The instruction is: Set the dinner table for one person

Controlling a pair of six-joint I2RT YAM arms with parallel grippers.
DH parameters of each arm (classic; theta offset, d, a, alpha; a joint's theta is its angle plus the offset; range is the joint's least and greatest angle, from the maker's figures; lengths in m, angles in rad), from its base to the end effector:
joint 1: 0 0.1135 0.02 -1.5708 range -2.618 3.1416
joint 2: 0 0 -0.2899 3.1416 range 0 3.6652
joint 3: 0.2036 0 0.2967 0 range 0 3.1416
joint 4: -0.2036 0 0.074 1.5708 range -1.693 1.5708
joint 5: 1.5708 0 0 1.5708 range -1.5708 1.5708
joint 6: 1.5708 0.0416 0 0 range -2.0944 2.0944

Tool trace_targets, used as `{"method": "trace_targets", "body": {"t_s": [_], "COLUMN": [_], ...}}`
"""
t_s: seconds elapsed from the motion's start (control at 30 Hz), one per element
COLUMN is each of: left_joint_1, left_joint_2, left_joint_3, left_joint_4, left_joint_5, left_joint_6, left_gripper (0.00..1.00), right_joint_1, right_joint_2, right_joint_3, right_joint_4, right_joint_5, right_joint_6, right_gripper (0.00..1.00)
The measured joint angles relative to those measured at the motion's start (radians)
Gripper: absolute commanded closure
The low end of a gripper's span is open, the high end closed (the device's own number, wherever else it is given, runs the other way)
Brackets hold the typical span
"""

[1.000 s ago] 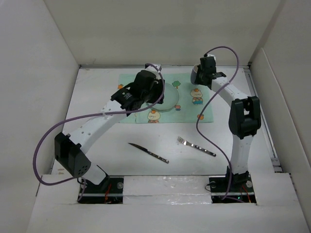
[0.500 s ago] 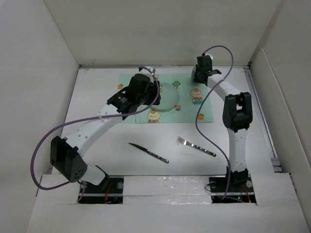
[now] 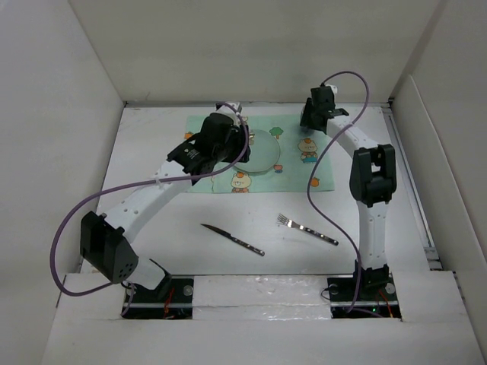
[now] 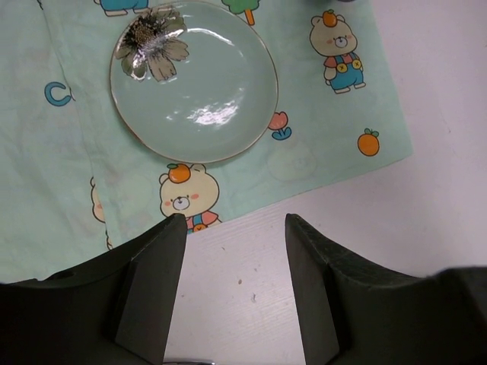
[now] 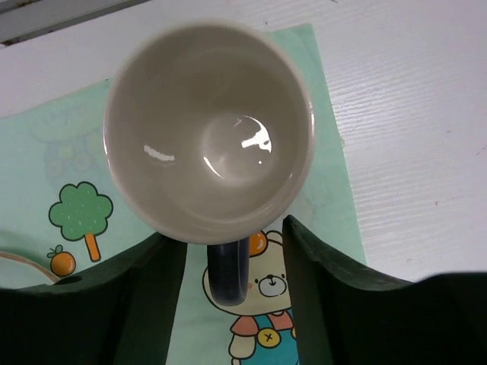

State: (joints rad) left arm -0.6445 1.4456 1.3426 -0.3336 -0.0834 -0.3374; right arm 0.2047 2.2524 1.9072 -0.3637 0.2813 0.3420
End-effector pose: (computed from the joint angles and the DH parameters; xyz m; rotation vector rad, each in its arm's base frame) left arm 0.3088 -0.2277 0.3821 0.2594 2.0313 -0.5394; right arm 0.5731 0.1072 0.2226 0.2994 2.2266 -0.0274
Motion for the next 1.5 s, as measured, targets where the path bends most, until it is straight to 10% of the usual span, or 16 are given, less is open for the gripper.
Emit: {"method": "trace_targets", "body": {"t_s": [0.27, 0.33, 0.4, 0.6, 0.7, 0.87, 0.93, 1.17, 1.5], "left_joint_1": [0.011, 0.012, 0.012, 0.012, 0.016, 0.046, 0.08, 0.31, 0.307], "left_joint_2": [0.009, 0.008, 0.002, -0.047, -0.088, -0.11, -0.11, -0.137, -0.231], "left_joint_3": [0.168, 0.213, 0.233, 0.22, 0.187, 0.174, 0.174, 0.179, 0.156], "left_joint_4": [-0.033, -0.028, -0.021, -0.029, -0.033, -0.045, -0.052, -0.054, -0.051], "left_joint_5": [-0.069, -0.084, -0.096, -0.126, -0.14, -0.153, -0.139, 0.005, 0.08], "left_joint_6": [0.072, 0.081, 0.09, 0.093, 0.093, 0.077, 0.068, 0.005, -0.034], "left_gripper": [0.67, 0.84, 1.0, 0.99, 0.8, 0.66, 0.64, 0.61, 0.61], "right_joint_1": [-0.016, -0.011, 0.009, 0.214, 0.394, 0.66, 0.727, 0.909, 1.04], "right_joint_2": [-0.172, -0.269, -0.384, -0.724, -0.85, -0.966, -0.976, -0.795, -0.531], "right_joint_3": [-0.045, -0.09, -0.17, -0.554, -0.772, -0.999, -1.039, -0.988, -0.875], "right_joint_4": [-0.003, 0.011, 0.029, 0.081, 0.079, 0.064, 0.062, 0.046, 0.011], "right_joint_5": [-0.048, -0.063, -0.08, -0.161, -0.22, -0.287, -0.299, -0.222, -0.111], "right_joint_6": [0.035, 0.042, 0.047, 0.044, 0.041, 0.069, 0.079, 0.049, -0.032], "right_gripper": [0.3, 0.5, 0.93, 1.0, 1.0, 0.44, 0.36, 0.33, 0.36]}}
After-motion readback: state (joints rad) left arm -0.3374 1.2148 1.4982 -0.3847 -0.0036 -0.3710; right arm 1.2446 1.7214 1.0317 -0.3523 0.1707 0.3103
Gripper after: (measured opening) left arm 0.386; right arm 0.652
